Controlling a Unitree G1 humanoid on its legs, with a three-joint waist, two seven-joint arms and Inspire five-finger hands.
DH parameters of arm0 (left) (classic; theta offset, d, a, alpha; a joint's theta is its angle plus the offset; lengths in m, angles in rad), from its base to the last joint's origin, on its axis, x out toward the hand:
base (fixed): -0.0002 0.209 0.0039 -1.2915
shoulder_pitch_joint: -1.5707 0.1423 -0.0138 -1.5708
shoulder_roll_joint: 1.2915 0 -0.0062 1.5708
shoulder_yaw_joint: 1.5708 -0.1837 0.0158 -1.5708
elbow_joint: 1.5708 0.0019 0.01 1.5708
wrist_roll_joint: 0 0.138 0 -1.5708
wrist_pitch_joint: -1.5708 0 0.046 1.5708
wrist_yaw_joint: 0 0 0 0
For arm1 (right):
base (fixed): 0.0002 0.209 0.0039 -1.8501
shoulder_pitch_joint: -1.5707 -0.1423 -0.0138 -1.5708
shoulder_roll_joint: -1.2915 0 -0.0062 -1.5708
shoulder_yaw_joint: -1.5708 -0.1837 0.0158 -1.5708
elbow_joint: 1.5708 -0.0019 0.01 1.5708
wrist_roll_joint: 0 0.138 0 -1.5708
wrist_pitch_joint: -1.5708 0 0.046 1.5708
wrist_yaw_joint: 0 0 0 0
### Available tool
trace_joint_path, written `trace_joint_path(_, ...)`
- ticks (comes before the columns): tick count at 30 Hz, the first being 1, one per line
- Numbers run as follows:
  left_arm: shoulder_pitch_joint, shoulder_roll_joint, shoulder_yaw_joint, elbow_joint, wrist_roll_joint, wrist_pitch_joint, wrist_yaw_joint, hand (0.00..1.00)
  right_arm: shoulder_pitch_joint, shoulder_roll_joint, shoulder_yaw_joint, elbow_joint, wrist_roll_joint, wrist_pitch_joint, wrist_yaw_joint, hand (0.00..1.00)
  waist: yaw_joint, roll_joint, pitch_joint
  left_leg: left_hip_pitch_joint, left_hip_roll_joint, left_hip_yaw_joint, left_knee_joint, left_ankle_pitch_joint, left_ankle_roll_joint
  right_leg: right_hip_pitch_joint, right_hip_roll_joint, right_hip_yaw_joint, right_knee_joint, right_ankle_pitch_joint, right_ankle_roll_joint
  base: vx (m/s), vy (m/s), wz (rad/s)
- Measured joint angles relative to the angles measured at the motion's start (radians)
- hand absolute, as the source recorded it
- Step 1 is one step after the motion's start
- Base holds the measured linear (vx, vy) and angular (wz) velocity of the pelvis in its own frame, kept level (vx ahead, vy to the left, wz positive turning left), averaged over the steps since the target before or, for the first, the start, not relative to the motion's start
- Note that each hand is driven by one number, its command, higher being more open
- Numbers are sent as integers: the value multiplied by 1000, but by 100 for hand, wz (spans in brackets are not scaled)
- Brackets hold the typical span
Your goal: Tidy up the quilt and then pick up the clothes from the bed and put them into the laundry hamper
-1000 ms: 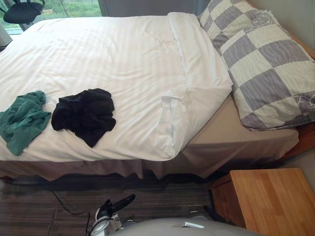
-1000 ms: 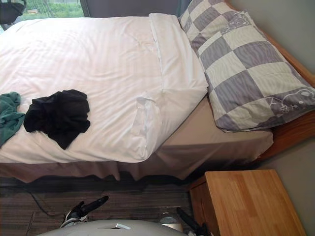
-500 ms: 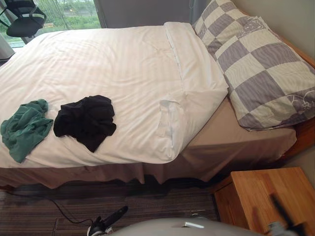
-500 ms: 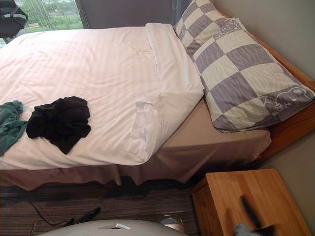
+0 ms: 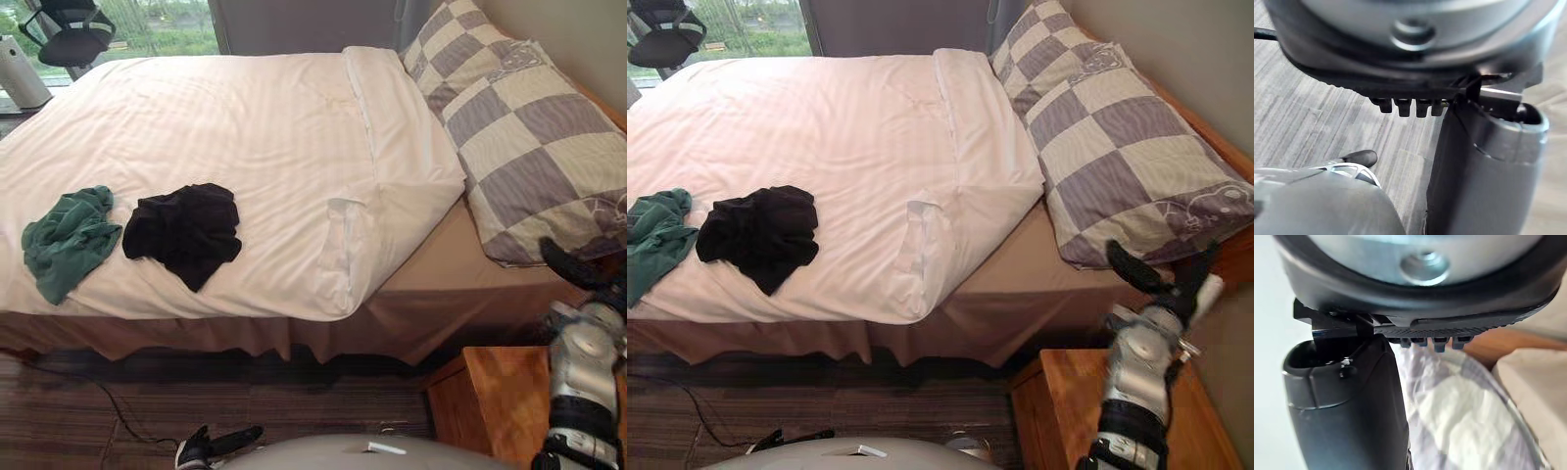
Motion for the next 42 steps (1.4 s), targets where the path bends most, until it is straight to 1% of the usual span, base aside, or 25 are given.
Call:
trace_joint_path(1, 1, 3, -10, 1, 5, 0, 1, 100, -13, -3, 22, 0, -12, 0, 1, 100, 1, 0, 1, -1, 0, -4, 0, 1, 1, 1, 0, 0, -1, 2, -2, 10, -2, 7)
trace_joint_path(2, 2, 6, -22, 3, 5, 1, 2, 100, -32, -23, 77, 0, -41, 0, 7, 100, 5, 0, 1, -1, 0, -9, 1, 1, 1, 4, 2, 2, -8, 7, -6, -17, 10, 4)
trace_joint_path(3, 1, 8, -31, 2, 5, 0, 3, 100, -52, -52, 134, 0, -72, 0, 21, 100, 12, 0, 1, -1, 0, -13, 0, 1, 1, 6, 3, 2, -21, 14, -5, -29, 14, 3)
trace_joint_path(5, 0, 9, -32, 2, 5, -1, 3, 100, -86, -88, 204, 0, -103, 0, 43, 100, 18, -2, 5, -2, -1, -19, -1, 1, 1, 19, 6, 2, -41, 27, -4, -16, 9, 2)
trace_joint_path(6, 0, 11, -31, 2, 4, -2, 3, 100, -121, -109, 260, -1, -109, -1, 55, 100, 19, -7, 11, -4, -4, -24, -1, 3, 3, 20, 5, 1, -52, 32, 0, -37, 19, 6)
trace_joint_path(7, 0, 12, -31, 0, 4, -3, 3, 100, -138, -117, 282, -1, -109, -1, 62, 100, 19, -4, 12, -6, -5, -26, -1, 4, 5, 20, 4, 0, -53, 34, 2, -58, 22, 8)
trace_joint_path(9, -3, 13, -37, -3, 4, -14, 4, 100, -203, -135, 352, 0, -140, -1, 83, 100, 18, -10, 37, -19, -11, -45, -1, 12, 14, 17, -1, -16, -55, 38, 5, -72, 21, 19)
trace_joint_path(11, -5, 21, -40, -10, 2, -21, 4, 100, -233, -143, 386, 3, -149, -1, 101, 100, 21, -13, 45, -37, -14, -60, -1, 19, 18, 16, -2, -29, -71, 50, 4, -52, 16, 22)
trace_joint_path(13, -9, 19, -41, -11, -1, -23, 5, 100, -273, -143, 426, 14, -149, -1, 118, 100, 38, -10, 54, -40, -16, -65, -1, 23, 21, 21, -2, -34, -85, 60, 3, -23, 15, 9)
trace_joint_path(15, -12, 19, -51, -12, -1, -30, 7, 100, -305, -144, 456, 19, -149, -1, 127, 100, 43, -6, 63, -47, -18, -72, -1, 27, 25, 18, -2, -38, -87, 63, 3, -29, 10, 13)
trace_joint_path(17, -13, 18, -54, -16, -10, -44, 8, 100, -359, -152, 500, 54, -149, -1, 136, 100, 42, -3, 79, -63, -20, -90, -1, 35, 29, 15, -4, -54, -89, 66, 2, -41, 4, 25)
trace_joint_path(19, -15, 13, -54, -31, -19, -47, 11, 100, -432, -185, 555, 122, -149, -1, 150, 100, 46, 5, 96, -91, -22, -109, -1, 46, 33, 4, -4, -71, -102, 77, 2, -45, 11, 21)
trace_joint_path(23, -22, -2, -50, -48, -53, -53, 21, 100, -567, -226, 603, 217, -150, -1, 155, 100, 49, 27, 133, -148, -24, -116, 1, 65, 44, -48, -4, -74, -104, 99, -1, -46, 30, 8)
trace_joint_path(24, -30, -5, -50, -49, -65, -67, 21, 100, -617, -237, 606, 249, -149, 0, 154, 100, 53, 34, 152, -166, -23, -118, 2, 72, 48, -62, -4, -73, -105, 108, -2, 0, 0, 0)
trace_joint_path(25, -32, -6, -50, -49, -69, -67, 21, 100, -623, -238, 606, 251, -149, 2, 154, 100, 54, 35, 153, -171, -23, -118, 2, 73, 49, -64, -4, -72, -105, 109, -2, -24, 30, -4)
trace_joint_path(26, -43, -8, -50, -50, -77, -68, 23, 100, -660, -247, 613, 254, -149, 3, 154, 100, 59, 39, 162, -196, -22, -117, 2, 81, 53, -93, -3, -66, -107, 122, -6, -15, 22, -8)
trace_joint_path(28, -46, -8, -50, -58, -78, -69, 23, 100, -684, -260, 626, 255, -148, 3, 154, 100, 61, 40, 170, -210, -22, -114, 2, 85, 55, -109, -3, -59, -108, 129, -6, -27, 28, -11)
trace_joint_path(29, -49, -8, -50, -75, -81, -70, 23, 100, -714, -273, 636, 259, -147, 3, 154, 100, 68, 41, 186, -222, -20, -109, 2, 86, 55, -124, 0, -47, -113, 139, -10, -46, 34, -13)
trace_joint_path(33, -77, -2, -51, -86, -88, -70, 23, 100, -777, -273, 645, 278, -146, 1, 152, 100, 72, 40, 221, -255, -12, -105, 0, 99, 57, -158, 10, -40, -122, 158, -18, -54, 23, -7)
trace_joint_path(35, -96, 5, -60, -87, -98, -70, 21, 100, -806, -273, 672, 322, -146, 1, 153, 100, 74, 39, 224, -285, -6, -106, 0, 110, 55, -189, 16, -39, -122, 164, -21, -47, 0, -2)
trace_joint_path(38, -114, 12, -76, -88, -122, -72, 20, 100, -828, -273, 704, 391, -146, 0, 156, 100, 76, 44, 249, -298, -2, -105, 1, 117, 56, -205, 20, -34, -122, 172, -25, -18, 7, -4)
trace_joint_path(42, -146, 28, -119, -93, -128, -86, 16, 100, -872, -273, 732, 510, -147, 0, 195, 100, 83, 52, 294, -316, 3, -92, 2, 127, 59, -230, 26, -18, -123, 189, -32, -14, 13, -10)
